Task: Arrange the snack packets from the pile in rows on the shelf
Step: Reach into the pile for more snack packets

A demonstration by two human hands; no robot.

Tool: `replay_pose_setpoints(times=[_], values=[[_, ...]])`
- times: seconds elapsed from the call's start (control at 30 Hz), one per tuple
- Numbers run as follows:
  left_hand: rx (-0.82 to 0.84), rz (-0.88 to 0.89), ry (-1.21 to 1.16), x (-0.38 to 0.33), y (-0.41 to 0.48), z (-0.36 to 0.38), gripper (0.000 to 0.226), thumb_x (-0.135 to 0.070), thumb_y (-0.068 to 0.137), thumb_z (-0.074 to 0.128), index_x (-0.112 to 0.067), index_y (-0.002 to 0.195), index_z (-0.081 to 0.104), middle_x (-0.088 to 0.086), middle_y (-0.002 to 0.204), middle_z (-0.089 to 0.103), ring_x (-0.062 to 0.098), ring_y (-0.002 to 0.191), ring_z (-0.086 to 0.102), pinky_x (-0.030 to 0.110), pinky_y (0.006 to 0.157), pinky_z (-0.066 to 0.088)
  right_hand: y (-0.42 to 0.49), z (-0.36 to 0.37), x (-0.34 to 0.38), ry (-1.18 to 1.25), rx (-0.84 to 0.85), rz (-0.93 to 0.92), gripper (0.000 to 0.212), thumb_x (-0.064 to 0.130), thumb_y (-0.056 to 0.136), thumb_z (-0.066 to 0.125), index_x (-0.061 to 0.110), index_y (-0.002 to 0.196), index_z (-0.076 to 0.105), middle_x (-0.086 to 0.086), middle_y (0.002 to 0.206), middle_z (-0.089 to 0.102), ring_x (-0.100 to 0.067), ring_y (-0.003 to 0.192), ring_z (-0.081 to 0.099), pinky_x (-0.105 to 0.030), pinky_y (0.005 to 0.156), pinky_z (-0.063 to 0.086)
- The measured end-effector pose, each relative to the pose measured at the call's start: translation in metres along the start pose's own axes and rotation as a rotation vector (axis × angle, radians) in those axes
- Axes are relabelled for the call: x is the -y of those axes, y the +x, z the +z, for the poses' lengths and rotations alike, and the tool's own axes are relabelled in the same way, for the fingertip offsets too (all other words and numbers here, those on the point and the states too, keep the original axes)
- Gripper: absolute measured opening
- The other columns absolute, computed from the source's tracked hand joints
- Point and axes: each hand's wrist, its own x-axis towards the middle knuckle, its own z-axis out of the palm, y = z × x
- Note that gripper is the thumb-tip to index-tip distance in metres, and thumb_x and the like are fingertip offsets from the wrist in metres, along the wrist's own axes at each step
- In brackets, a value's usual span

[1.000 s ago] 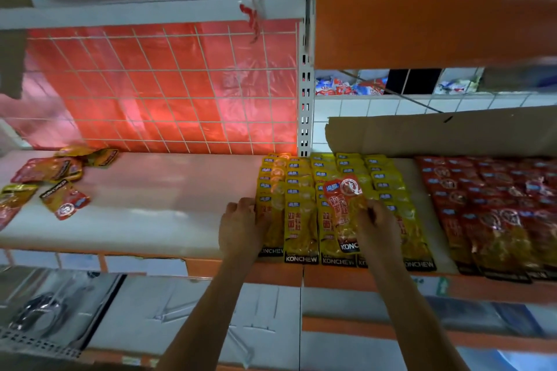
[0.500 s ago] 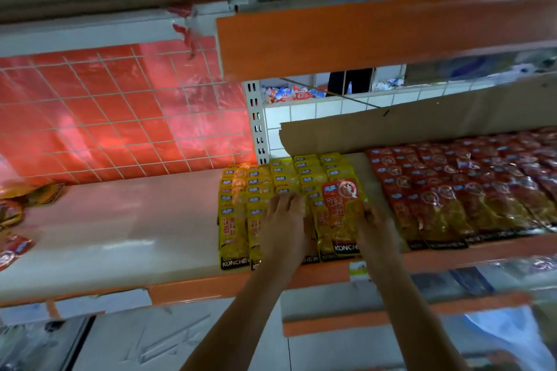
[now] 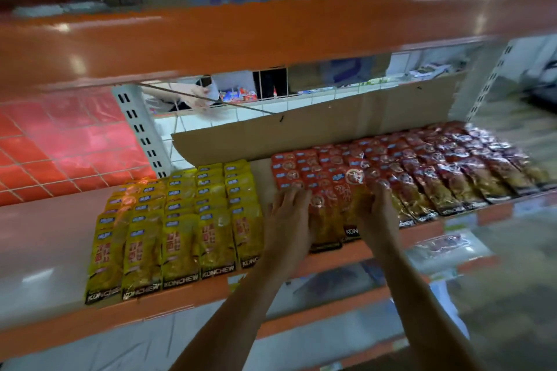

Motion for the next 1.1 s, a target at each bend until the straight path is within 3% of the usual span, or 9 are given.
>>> replay_pose_setpoints(times=[0.1, 0.2, 0.4, 0.57, 0.73, 0.9, 1.0, 1.1], values=[[-0.025, 0.047, 0.001, -0.019, 0.001, 0.013, 0.04, -0.036, 0.075, 0.059, -0.02, 0.112, 0.063, 0.001, 0.115, 0.061, 0.028, 0.114, 0.053, 0.042, 0.088, 0.048, 0.015, -0.009, -0.018, -0.031, 0.049, -0.004, 0.027, 0.001, 0.092, 0.042, 0.01, 0.117, 0.048, 0.004, 0.067, 0.047, -0.018, 0.059, 0.047, -0.024, 0.047, 0.027], [-0.003, 0.109, 0.09, -0.023, -0.006, 0.026, 0.049, -0.042, 0.066, 0.069, -0.02, 0.109, 0.066, 0.001, 0.115, 0.062, 0.024, 0.115, 0.047, 0.042, 0.088, 0.048, 0.022, -0.009, -0.03, -0.058, 0.102, -0.056, 0.019, 0.002, 0.092, 0.044, 0.006, 0.11, 0.051, -0.001, 0.075, 0.05, -0.022, 0.067, 0.048, -0.029, 0.052, 0.03], [0.034, 0.076, 0.147, -0.021, -0.009, 0.03, 0.053, -0.037, 0.06, 0.083, -0.019, 0.107, 0.066, 0.003, 0.123, 0.058, 0.027, 0.113, 0.056, 0.041, 0.087, 0.051, 0.021, -0.005, -0.037, -0.102, 0.139, -0.123, 0.026, 0.016, 0.096, 0.049, 0.007, 0.12, 0.052, -0.008, 0.091, 0.057, -0.03, 0.088, 0.056, -0.031, 0.068, 0.035], [0.075, 0.025, 0.136, -0.027, -0.004, 0.028, 0.059, -0.034, 0.056, 0.087, -0.02, 0.11, 0.065, 0.004, 0.122, 0.056, 0.03, 0.112, 0.056, 0.044, 0.086, 0.05, 0.015, -0.003, -0.042, -0.249, 0.096, -0.159, 0.033, 0.019, 0.096, 0.05, 0.004, 0.125, 0.051, -0.015, 0.116, 0.058, -0.03, 0.106, 0.047, -0.038, 0.087, 0.036], [0.098, -0.015, 0.145, -0.026, -0.002, 0.028, 0.061, -0.035, 0.059, 0.086, -0.021, 0.115, 0.064, 0.004, 0.124, 0.054, 0.029, 0.115, 0.052, 0.045, 0.091, 0.047, 0.004, 0.005, -0.046, -0.359, 0.021, -0.211, 0.028, 0.015, 0.089, 0.06, -0.001, 0.111, 0.054, -0.022, 0.106, 0.057, -0.037, 0.097, 0.048, -0.045, 0.081, 0.039], [0.042, -0.044, 0.074, -0.022, -0.008, 0.026, 0.049, -0.031, 0.072, 0.077, -0.019, 0.118, 0.062, 0.004, 0.124, 0.053, 0.028, 0.118, 0.05, 0.044, 0.09, 0.048, -0.004, 0.011, -0.043, -0.445, -0.021, -0.212, 0.03, 0.013, 0.075, 0.073, 0.001, 0.099, 0.059, -0.022, 0.103, 0.055, -0.038, 0.093, 0.049, -0.045, 0.078, 0.041], [0.042, -0.063, 0.04, -0.013, -0.013, 0.017, 0.057, -0.022, 0.072, 0.075, -0.019, 0.126, 0.056, 0.005, 0.128, 0.049, 0.028, 0.123, 0.045, 0.046, 0.097, 0.045, -0.011, 0.019, -0.026, -0.41, 0.003, -0.247, 0.041, 0.01, 0.069, 0.074, 0.003, 0.106, 0.058, -0.02, 0.111, 0.055, -0.038, 0.1, 0.048, -0.045, 0.083, 0.042], [0.001, -0.115, 0.057, 0.002, -0.02, 0.004, 0.063, -0.01, 0.063, 0.076, -0.019, 0.122, 0.057, 0.006, 0.126, 0.052, 0.029, 0.119, 0.049, 0.046, 0.092, 0.049, -0.022, 0.038, -0.002, -0.332, 0.033, -0.337, 0.05, 0.013, 0.069, 0.073, 0.008, 0.115, 0.054, -0.014, 0.12, 0.053, -0.034, 0.107, 0.044, -0.044, 0.088, 0.041]])
